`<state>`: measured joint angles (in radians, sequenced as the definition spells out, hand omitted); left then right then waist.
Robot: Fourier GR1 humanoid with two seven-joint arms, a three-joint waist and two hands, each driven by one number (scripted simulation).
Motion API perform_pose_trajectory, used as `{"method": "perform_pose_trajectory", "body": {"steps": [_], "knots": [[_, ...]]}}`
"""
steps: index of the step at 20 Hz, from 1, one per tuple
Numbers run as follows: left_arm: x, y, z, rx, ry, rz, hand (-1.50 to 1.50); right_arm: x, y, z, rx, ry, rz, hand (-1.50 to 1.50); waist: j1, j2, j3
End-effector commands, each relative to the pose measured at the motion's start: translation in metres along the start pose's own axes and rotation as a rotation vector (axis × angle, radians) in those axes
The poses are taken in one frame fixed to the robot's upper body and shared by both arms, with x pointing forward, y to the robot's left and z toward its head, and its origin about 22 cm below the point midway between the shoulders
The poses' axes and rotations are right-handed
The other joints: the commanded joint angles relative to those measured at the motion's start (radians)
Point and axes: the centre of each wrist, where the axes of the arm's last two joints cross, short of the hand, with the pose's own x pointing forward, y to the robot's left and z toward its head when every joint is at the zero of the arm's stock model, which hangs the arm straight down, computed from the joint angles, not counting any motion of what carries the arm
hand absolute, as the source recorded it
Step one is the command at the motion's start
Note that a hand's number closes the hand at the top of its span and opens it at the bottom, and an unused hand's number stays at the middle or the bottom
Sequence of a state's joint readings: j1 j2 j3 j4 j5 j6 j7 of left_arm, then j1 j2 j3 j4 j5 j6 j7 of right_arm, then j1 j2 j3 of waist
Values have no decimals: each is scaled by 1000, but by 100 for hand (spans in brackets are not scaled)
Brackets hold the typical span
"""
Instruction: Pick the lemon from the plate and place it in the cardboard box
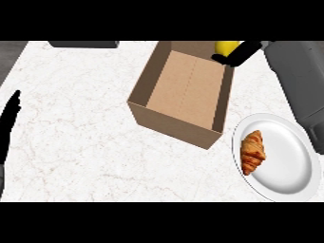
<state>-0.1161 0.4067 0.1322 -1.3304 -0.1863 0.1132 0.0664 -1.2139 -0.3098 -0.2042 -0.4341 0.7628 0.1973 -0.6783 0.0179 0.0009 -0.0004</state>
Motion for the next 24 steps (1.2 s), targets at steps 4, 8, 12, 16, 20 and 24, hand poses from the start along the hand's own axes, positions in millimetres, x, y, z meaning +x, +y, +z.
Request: {"method": "perform_pose_trajectory", "body": {"steps": [4,8,12,16,20,24], "knots": [[7,-10,-3,-19,3,13,0,33,36,-45,63,66,-82,150,13,9,0],[11,-13,-16,-27,-25,8,0,43,62,-57,72,85,-89,150,20,17,0],[18,-20,1,-27,-22,13,0,46,83,-61,76,126,-54,150,40,18,0],[12,-19,-3,-47,-51,6,0,65,105,-76,45,211,-16,150,50,23,-1],[23,-12,-14,-26,-63,1,0,51,138,-60,118,323,-140,-150,56,30,0],[21,-11,-14,-28,-68,0,0,50,131,-60,111,302,-168,-150,65,36,0]]}}
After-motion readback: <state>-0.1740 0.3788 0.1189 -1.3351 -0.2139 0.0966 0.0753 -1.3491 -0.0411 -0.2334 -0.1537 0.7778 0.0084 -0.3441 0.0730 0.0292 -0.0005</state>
